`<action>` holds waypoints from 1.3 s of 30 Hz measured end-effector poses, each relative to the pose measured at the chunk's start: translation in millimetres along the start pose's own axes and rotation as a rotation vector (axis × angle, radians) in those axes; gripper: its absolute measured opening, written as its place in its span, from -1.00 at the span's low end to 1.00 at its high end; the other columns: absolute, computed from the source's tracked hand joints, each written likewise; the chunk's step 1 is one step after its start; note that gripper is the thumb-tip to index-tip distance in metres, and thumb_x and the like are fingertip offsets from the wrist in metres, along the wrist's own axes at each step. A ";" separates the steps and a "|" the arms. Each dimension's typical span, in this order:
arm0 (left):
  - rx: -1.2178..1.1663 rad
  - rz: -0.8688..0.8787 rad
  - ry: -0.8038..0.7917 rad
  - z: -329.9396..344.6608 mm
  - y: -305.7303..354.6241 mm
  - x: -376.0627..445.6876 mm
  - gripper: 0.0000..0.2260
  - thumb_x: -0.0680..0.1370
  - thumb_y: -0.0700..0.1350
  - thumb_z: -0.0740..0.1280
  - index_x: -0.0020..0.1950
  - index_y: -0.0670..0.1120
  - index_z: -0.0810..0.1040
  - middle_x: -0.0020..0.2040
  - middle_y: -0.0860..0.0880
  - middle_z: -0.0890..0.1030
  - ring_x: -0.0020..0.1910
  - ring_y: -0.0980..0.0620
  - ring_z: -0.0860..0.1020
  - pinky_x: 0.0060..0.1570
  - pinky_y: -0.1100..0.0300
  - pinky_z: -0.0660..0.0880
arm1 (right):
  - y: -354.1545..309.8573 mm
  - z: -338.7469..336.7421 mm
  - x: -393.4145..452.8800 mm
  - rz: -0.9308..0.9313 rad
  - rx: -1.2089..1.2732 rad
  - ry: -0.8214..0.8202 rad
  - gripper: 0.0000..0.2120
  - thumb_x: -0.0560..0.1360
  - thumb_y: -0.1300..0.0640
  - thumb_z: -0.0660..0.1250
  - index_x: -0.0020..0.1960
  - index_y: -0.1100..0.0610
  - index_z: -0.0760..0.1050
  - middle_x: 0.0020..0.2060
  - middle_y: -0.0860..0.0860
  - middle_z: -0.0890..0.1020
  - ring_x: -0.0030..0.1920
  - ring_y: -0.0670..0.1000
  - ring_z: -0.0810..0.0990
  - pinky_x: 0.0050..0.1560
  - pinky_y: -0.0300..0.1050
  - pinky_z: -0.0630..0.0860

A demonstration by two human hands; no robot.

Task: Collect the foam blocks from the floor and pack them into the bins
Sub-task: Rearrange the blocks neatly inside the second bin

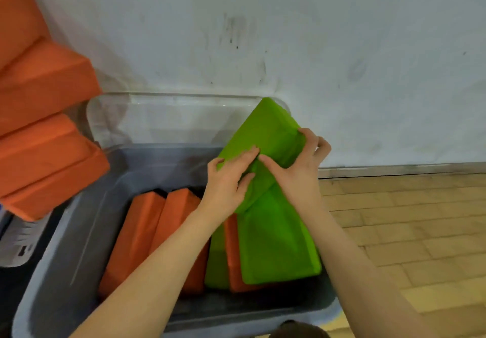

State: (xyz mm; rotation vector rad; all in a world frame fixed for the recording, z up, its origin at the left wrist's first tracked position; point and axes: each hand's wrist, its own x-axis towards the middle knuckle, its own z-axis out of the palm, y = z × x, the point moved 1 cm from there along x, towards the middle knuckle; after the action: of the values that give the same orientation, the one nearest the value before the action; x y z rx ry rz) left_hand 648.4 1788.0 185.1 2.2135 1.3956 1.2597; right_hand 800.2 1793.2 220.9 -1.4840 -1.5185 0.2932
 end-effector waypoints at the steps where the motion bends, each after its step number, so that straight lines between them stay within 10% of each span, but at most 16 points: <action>1: 0.067 0.045 -0.050 5.2 -0.7 2.0 -0.58 0.51 -0.08 0.23 0.38 0.02 0.40 0.37 0.12 0.39 0.31 0.14 0.40 0.15 0.09 0.22 | 8.1 -4.4 0.1 0.006 -0.034 0.036 -0.20 0.26 -0.06 0.57 0.31 0.23 0.26 0.25 0.13 0.24 0.20 -0.01 0.31 0.27 -0.15 0.34; 4: 0.320 0.024 -0.110 17.4 -6.2 -5.9 -0.53 0.50 0.19 0.15 0.35 0.03 0.45 0.37 0.01 0.45 0.27 -0.03 0.49 0.13 0.05 0.30 | 25.4 -16.1 -8.4 0.039 -0.139 0.025 -0.15 0.27 -0.22 0.48 0.37 0.19 0.24 0.24 0.13 0.38 0.24 0.14 0.39 0.24 0.16 0.38; 7: 0.460 -0.358 -0.137 21.6 -6.7 -27.9 -0.29 0.37 0.44 0.07 0.39 0.08 0.38 0.45 -0.10 0.33 0.32 -0.22 0.40 0.16 -0.12 0.37 | 36.4 -19.0 -28.6 0.009 -0.324 -0.049 -0.21 0.33 -0.38 0.24 0.46 -0.08 0.13 0.24 0.17 0.37 0.22 0.22 0.38 0.24 0.20 0.33; 12: 0.201 -0.682 -0.253 26.0 -4.9 -37.7 -0.21 0.31 0.48 0.21 0.46 0.33 0.01 0.55 -0.02 -0.04 0.37 -0.28 0.30 0.26 -0.09 0.31 | 38.9 -15.6 -35.3 -0.007 -0.324 -0.113 -0.25 0.36 -0.35 0.24 0.45 -0.04 0.23 0.38 0.20 0.25 0.35 0.26 0.27 0.32 0.20 0.27; 23: 0.270 -0.239 0.152 5.2 -3.7 -13.0 -0.51 0.41 0.24 0.26 0.18 -0.03 0.61 0.23 -0.11 0.54 -0.03 -0.24 0.48 0.01 -0.03 0.47 | 43.1 -22.8 -21.5 0.148 -0.072 -0.030 -0.37 0.37 -0.09 0.47 0.38 0.02 0.37 0.38 0.10 0.18 0.36 0.04 0.24 0.23 -0.36 0.18; 29: 0.293 -0.053 0.111 10.6 1.6 20.0 -0.55 0.44 0.19 0.28 0.21 -0.03 0.58 0.29 -0.13 0.48 0.11 -0.28 0.49 0.05 -0.11 0.46 | 50.5 -25.1 -26.1 0.201 -0.001 0.098 -0.39 0.39 -0.07 0.45 0.35 0.09 0.34 0.37 0.14 0.13 0.29 0.06 0.29 0.16 -0.08 0.47; 39: 0.490 -0.199 -0.185 27.3 -13.0 41.1 -0.53 0.54 0.13 0.25 0.43 0.03 0.37 0.46 -0.16 0.29 0.32 -0.37 0.31 0.14 -0.22 0.36 | 63.1 1.7 -21.1 0.217 -0.430 0.087 -0.53 0.55 -0.08 0.24 0.43 0.01 0.31 0.46 0.27 0.15 0.42 0.34 0.17 0.36 0.33 0.20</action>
State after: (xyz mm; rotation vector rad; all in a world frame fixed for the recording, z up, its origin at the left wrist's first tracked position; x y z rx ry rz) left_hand 668.4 1834.9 183.2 2.3264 1.9461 0.6769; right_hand 835.2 1790.2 164.4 -1.9791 -1.4068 0.0245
